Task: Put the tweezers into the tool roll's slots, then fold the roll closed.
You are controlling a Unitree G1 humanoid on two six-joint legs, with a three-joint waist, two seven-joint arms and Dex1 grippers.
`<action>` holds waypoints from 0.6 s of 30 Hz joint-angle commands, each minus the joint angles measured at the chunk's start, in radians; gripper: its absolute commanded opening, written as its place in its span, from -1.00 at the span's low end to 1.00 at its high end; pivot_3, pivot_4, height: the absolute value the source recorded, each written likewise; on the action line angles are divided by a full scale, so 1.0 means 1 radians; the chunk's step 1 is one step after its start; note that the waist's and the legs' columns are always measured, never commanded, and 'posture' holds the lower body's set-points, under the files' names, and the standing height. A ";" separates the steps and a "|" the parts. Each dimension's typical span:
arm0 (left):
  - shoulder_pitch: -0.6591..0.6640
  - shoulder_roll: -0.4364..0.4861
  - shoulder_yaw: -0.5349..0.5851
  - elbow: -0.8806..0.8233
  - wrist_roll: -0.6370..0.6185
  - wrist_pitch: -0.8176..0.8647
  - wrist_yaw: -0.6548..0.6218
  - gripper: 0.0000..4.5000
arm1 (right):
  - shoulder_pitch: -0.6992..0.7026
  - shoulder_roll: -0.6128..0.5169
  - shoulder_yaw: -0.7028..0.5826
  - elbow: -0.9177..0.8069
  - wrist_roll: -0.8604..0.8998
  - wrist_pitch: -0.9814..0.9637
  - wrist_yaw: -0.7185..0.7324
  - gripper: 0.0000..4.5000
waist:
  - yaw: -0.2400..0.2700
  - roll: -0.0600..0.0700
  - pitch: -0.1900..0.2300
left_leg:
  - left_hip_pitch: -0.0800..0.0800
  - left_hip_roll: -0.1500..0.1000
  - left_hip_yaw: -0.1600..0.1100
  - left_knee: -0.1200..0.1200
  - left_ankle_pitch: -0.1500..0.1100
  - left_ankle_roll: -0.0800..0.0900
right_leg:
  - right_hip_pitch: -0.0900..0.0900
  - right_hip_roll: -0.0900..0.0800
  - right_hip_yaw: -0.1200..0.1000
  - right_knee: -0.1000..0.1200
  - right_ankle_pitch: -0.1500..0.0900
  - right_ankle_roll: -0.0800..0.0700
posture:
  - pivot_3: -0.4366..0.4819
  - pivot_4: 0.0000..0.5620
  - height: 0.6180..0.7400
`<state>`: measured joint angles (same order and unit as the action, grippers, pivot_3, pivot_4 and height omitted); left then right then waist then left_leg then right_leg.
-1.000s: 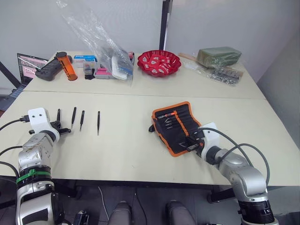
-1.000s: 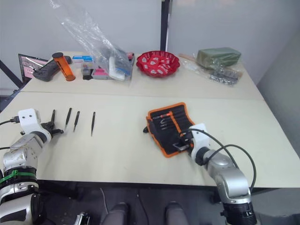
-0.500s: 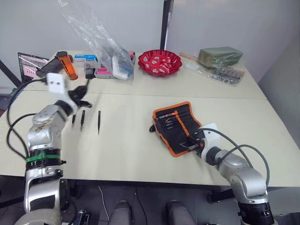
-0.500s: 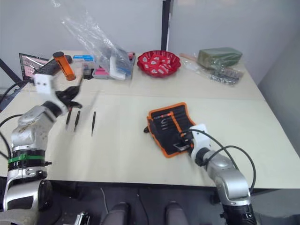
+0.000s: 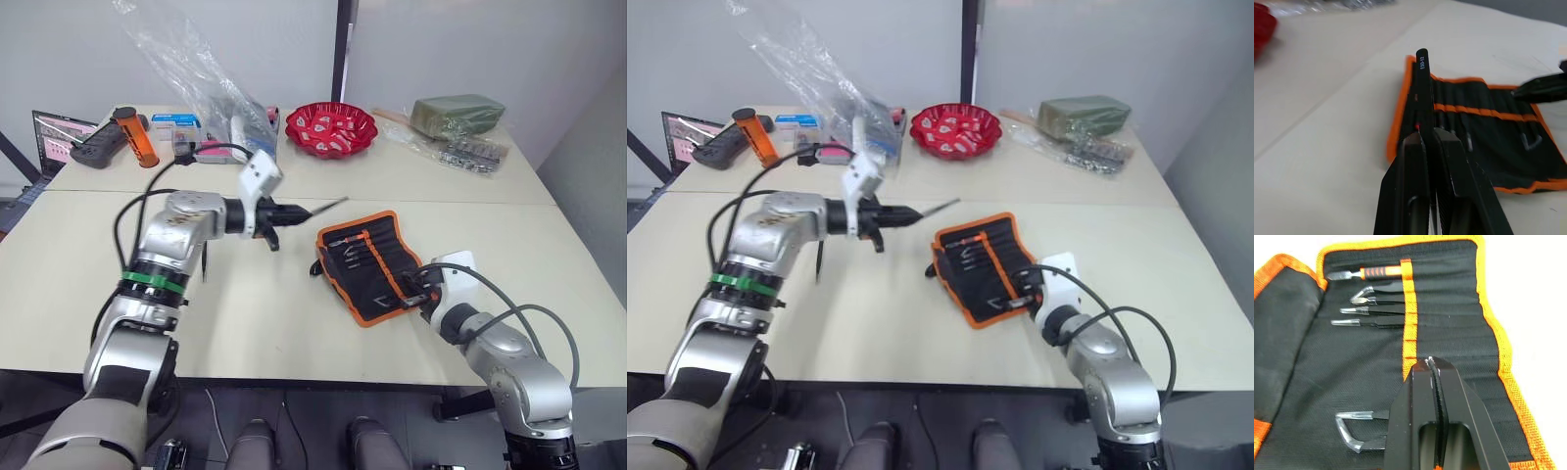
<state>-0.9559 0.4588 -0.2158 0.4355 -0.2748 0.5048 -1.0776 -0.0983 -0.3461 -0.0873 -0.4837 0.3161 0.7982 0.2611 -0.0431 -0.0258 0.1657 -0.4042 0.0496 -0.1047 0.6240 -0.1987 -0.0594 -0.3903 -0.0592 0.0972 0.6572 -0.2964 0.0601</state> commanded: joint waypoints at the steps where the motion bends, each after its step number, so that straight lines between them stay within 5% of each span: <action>1: -0.066 -0.033 -0.066 -0.036 0.041 0.016 -0.046 -0.99 | 0.005 0.002 0.007 0.003 -0.012 -0.032 0.000 -1.00 | 0.000 0.000 0.000 | 0.000 0.000 0.000 0.000 0.000 0.000 | 0.000 0.000 0.000 0.000 0.000 0.000 | -0.05 -0.47 0.91; 18: -0.038 -0.116 -0.197 -0.131 0.177 0.180 0.035 -0.99 | 0.015 0.024 0.030 0.068 -0.034 -0.068 0.001 -1.00 | -0.003 0.003 0.002 | 0.000 0.000 0.000 0.000 0.000 0.000 | 0.000 0.000 0.000 0.000 0.000 0.001 | -0.05 -0.47 0.91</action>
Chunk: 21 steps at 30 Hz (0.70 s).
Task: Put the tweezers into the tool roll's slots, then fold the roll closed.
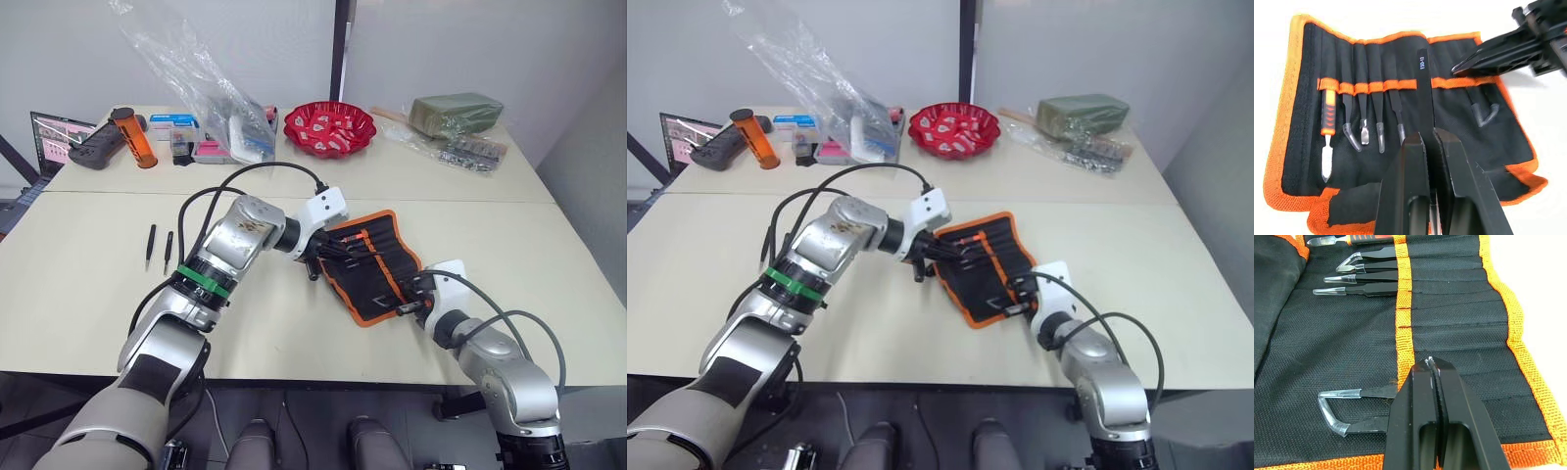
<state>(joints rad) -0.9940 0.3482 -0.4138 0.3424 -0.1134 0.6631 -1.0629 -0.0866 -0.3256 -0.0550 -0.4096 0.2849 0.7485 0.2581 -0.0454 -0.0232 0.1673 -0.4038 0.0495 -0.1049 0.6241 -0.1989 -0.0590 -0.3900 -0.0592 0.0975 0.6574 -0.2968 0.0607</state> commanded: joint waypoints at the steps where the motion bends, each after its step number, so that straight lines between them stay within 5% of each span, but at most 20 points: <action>1: 0.003 -0.005 0.002 -0.043 0.017 0.029 0.023 -0.99 | 0.003 0.003 -0.001 -0.005 -0.003 -0.020 0.005 -1.00 | -0.001 0.000 0.000 | 0.000 0.000 0.000 0.000 0.000 0.000 | 0.000 0.000 0.000 0.000 0.000 0.000 | -0.05 -0.47 0.91; 21: 0.047 -0.032 -0.022 -0.040 0.068 0.020 0.073 -0.99 | 0.004 0.007 0.000 -0.012 -0.003 -0.016 0.002 -1.00 | 0.000 0.000 0.000 | 0.000 0.000 0.000 0.000 0.000 0.000 | 0.000 0.000 0.000 0.000 0.000 0.000 | -0.05 -0.47 0.91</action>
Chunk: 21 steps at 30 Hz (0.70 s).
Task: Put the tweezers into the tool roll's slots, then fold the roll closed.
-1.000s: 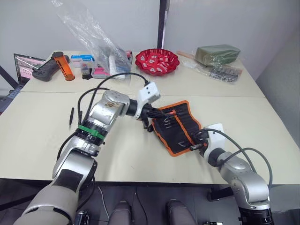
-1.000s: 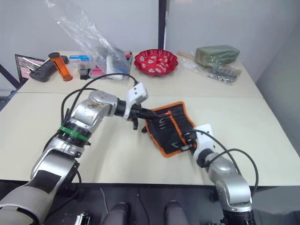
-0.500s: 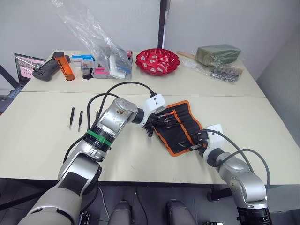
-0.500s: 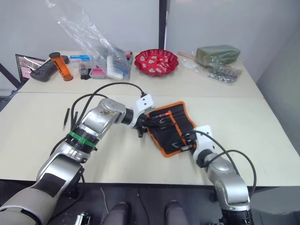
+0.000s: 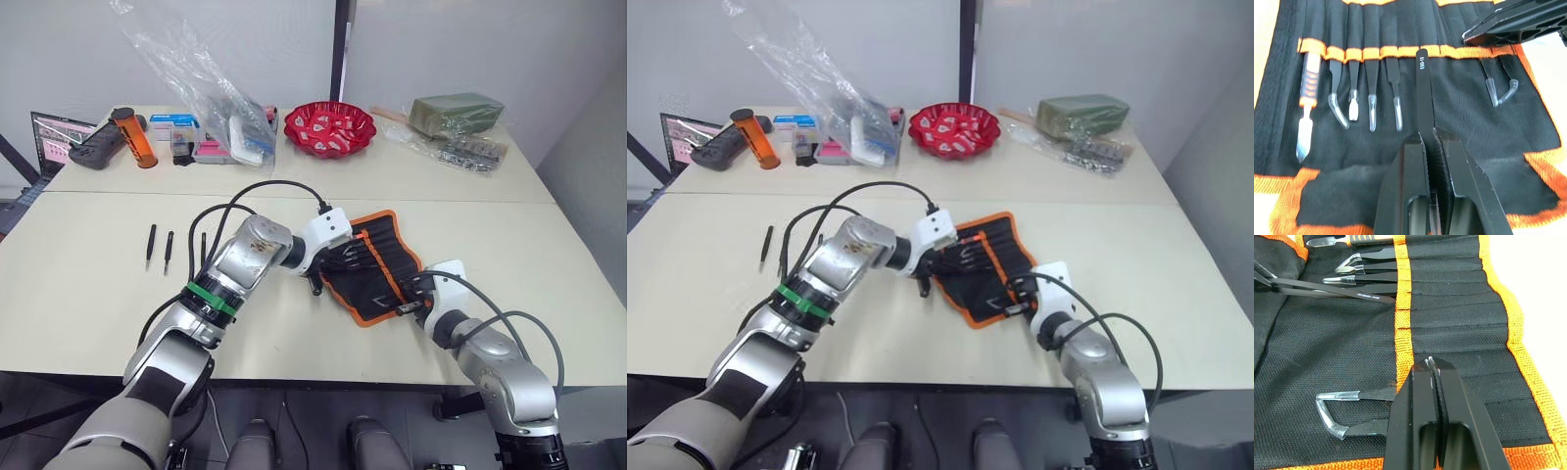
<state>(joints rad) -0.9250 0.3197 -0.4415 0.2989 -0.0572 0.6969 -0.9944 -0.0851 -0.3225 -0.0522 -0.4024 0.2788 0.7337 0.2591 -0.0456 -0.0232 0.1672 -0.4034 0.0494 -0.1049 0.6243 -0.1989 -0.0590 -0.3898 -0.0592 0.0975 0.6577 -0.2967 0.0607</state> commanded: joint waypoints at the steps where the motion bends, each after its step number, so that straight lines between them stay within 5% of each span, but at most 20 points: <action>1: -0.023 -0.006 0.006 0.008 0.013 -0.010 0.004 -0.99 | 0.001 0.004 -0.003 -0.018 0.003 -0.002 0.001 -1.00 | 0.000 0.000 0.000 | 0.000 0.000 0.000 0.000 0.000 0.000 | 0.000 0.000 0.000 0.000 0.000 0.000 | -0.05 -0.47 0.91; 21: -0.039 -0.088 0.012 0.076 0.058 -0.044 0.074 -0.99 | -0.005 0.001 0.018 -0.012 -0.009 0.001 0.000 -1.00 | 0.001 0.000 0.000 | 0.000 0.000 0.000 0.000 0.000 0.000 | 0.000 0.000 0.000 0.000 0.000 0.000 | -0.05 -0.47 0.91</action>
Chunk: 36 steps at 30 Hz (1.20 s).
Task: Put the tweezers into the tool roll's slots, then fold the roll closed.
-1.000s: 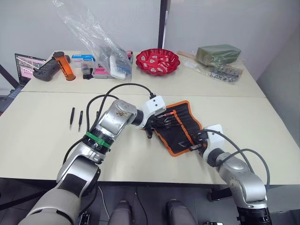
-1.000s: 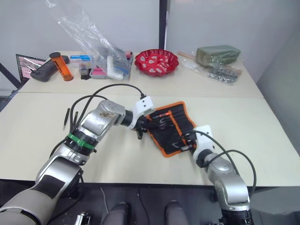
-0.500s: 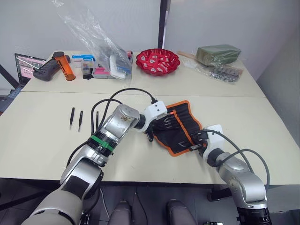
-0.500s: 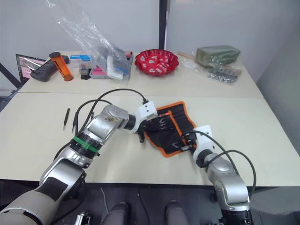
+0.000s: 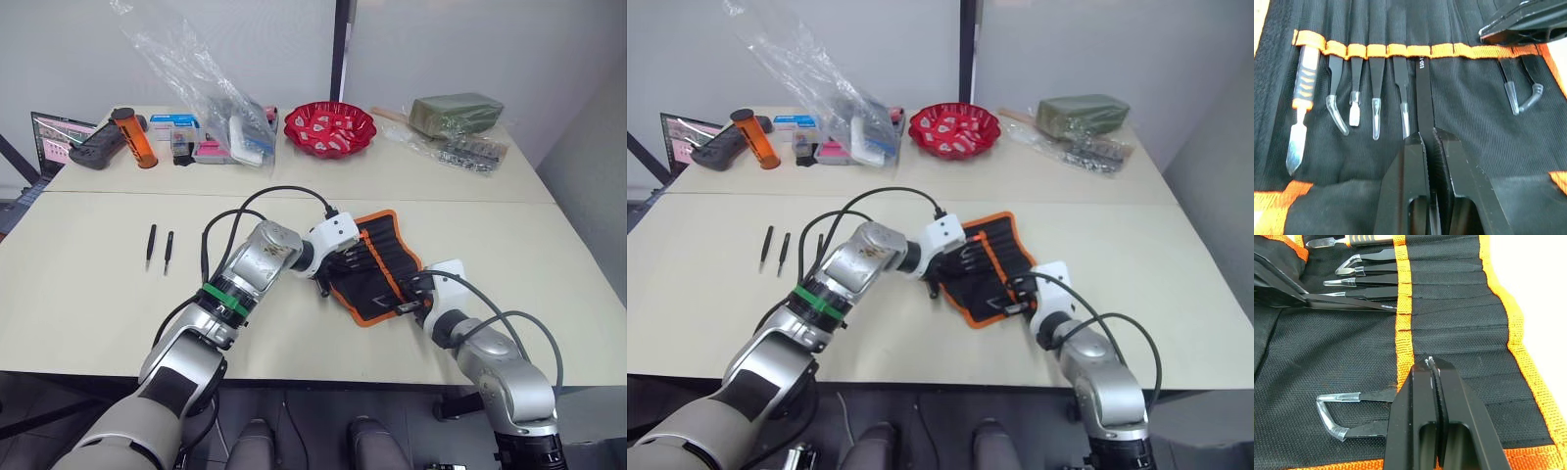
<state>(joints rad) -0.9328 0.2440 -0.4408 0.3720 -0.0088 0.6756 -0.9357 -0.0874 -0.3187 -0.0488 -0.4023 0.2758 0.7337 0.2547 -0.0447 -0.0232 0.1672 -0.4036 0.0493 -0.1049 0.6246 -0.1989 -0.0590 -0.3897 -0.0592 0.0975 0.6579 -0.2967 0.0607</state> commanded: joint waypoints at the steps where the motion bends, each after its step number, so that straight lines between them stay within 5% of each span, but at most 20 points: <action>1: -0.033 -0.017 0.011 0.012 0.014 -0.027 0.022 -0.99 | -0.002 -0.004 0.016 -0.011 -0.008 0.000 0.005 -1.00 | 0.000 0.000 0.000 | 0.000 0.000 0.000 0.000 0.000 0.000 | 0.000 0.000 0.000 0.000 0.000 0.000 | -0.05 -0.47 0.91; 12: -0.066 -0.115 0.030 0.166 0.023 -0.143 0.068 -0.99 | -0.002 -0.004 0.036 -0.014 -0.018 0.016 0.016 -1.00 | 0.001 0.000 0.000 | 0.000 0.000 0.000 0.001 0.000 0.000 | 0.001 0.000 0.000 0.000 0.000 0.000 | -0.05 -0.47 0.91; 27: -0.144 -0.223 -0.006 0.450 0.157 -0.542 0.096 -0.99 | 0.000 0.011 0.054 -0.026 -0.017 0.022 0.010 -1.00 | 0.007 0.000 0.000 | 0.000 -0.001 0.000 0.001 0.000 0.000 | 0.001 0.000 0.000 0.000 0.000 0.000 | -0.05 -0.47 0.91; 36: -0.166 -0.262 0.033 0.545 0.171 -0.571 0.107 -0.99 | 0.007 0.019 0.048 -0.031 -0.013 0.025 0.004 -1.00 | 0.007 0.000 0.000 | 0.000 -0.001 0.000 0.001 0.000 0.000 | 0.001 0.000 0.000 0.000 0.000 0.001 | -0.05 -0.47 0.91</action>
<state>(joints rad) -1.0820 -0.0018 -0.4181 0.9243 0.1600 0.1134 -0.8324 -0.0939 -0.3056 -0.0058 -0.4127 0.2563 0.7480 0.2583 -0.0375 -0.0232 0.1672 -0.4039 0.0480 -0.1053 0.6260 -0.1989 -0.0590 -0.3887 -0.0596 0.0975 0.6575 -0.2970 0.0614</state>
